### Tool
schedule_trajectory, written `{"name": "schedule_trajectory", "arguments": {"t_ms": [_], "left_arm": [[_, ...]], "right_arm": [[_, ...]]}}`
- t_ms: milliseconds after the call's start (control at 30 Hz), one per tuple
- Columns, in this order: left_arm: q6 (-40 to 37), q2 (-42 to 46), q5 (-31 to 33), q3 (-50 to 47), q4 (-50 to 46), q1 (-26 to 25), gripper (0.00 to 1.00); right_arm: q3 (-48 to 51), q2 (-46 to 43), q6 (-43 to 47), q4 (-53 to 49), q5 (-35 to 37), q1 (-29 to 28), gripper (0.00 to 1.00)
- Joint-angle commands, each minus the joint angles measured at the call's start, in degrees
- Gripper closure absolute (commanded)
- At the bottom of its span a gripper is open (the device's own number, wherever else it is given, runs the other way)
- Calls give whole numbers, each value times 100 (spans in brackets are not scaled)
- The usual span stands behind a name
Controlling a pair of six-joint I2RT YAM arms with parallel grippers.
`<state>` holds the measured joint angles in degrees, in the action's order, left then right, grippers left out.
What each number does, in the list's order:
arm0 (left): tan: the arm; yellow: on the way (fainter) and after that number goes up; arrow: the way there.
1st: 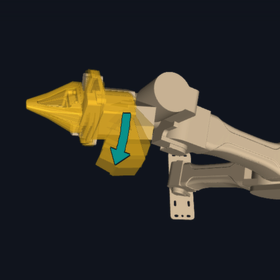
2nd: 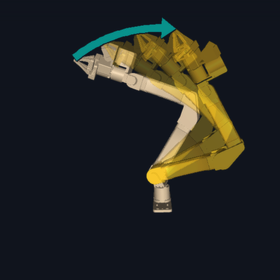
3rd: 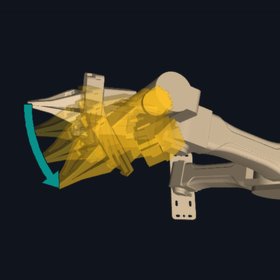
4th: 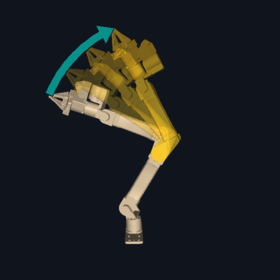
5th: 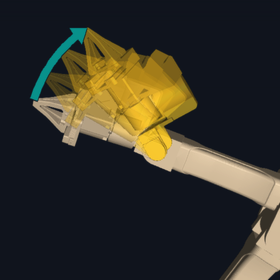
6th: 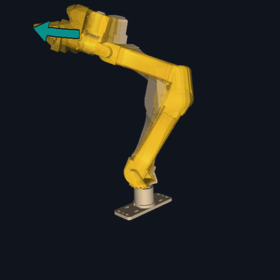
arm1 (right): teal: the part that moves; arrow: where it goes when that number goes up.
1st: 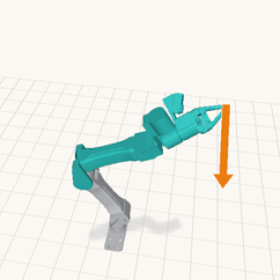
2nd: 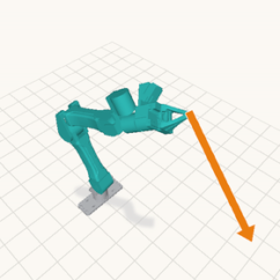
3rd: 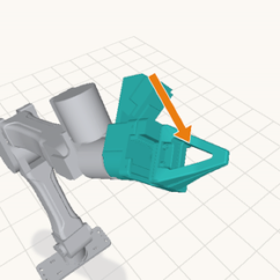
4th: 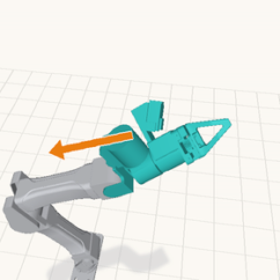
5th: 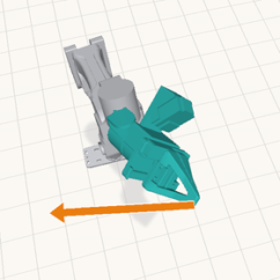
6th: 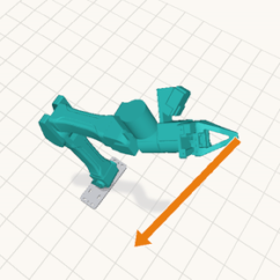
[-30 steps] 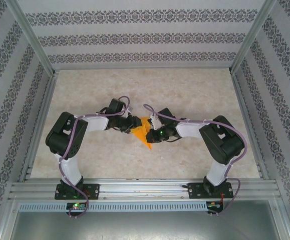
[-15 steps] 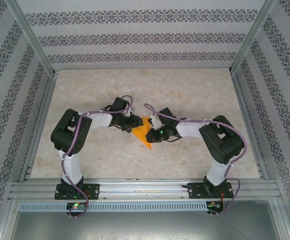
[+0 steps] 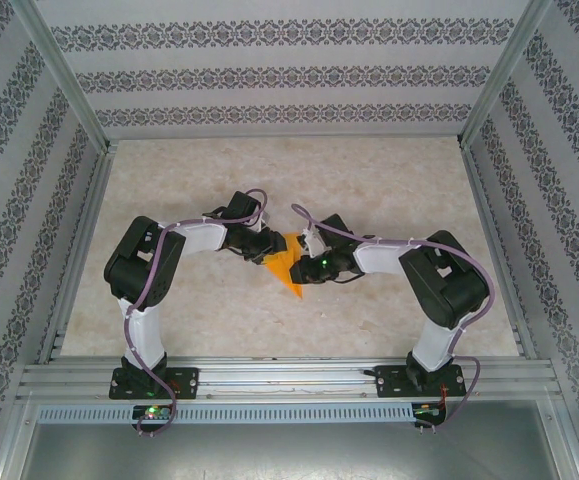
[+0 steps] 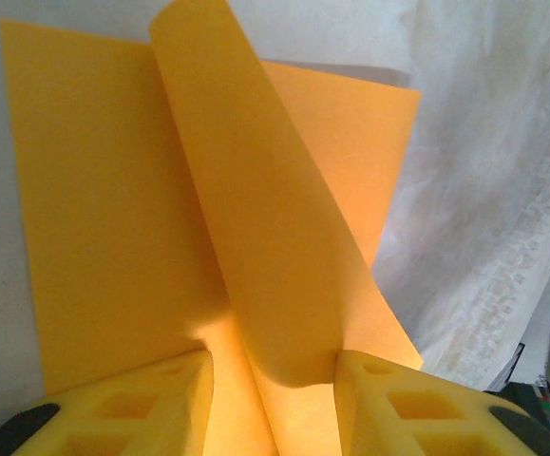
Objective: Fold a paper plane with a square sheet of paper (fold left side to right side)
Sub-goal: Fourth fold the wing at the center of the table.
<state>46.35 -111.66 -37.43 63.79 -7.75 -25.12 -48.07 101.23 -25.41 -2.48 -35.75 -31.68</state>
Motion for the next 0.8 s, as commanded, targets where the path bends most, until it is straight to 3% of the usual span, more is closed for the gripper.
{"name": "schedule_trajectory", "arguments": {"t_ms": [0, 167, 267, 567, 767], "left_arm": [[-150, -273, 333, -38, -473, -82, 60], [-140, -252, 324, -51, -456, -89, 60], [-135, -243, 325, -59, -456, -90, 60], [-126, -243, 311, -69, -440, -94, 60], [-133, -225, 298, -79, -438, -94, 60]], "right_arm": [[123, -332, -118, 181, -255, 154, 72], [180, -460, -357, 487, -614, 435, 60], [68, -321, -446, 556, -710, 505, 59], [-204, 151, -582, 722, -705, 405, 61], [-287, 342, -615, 765, -707, 334, 71]]}}
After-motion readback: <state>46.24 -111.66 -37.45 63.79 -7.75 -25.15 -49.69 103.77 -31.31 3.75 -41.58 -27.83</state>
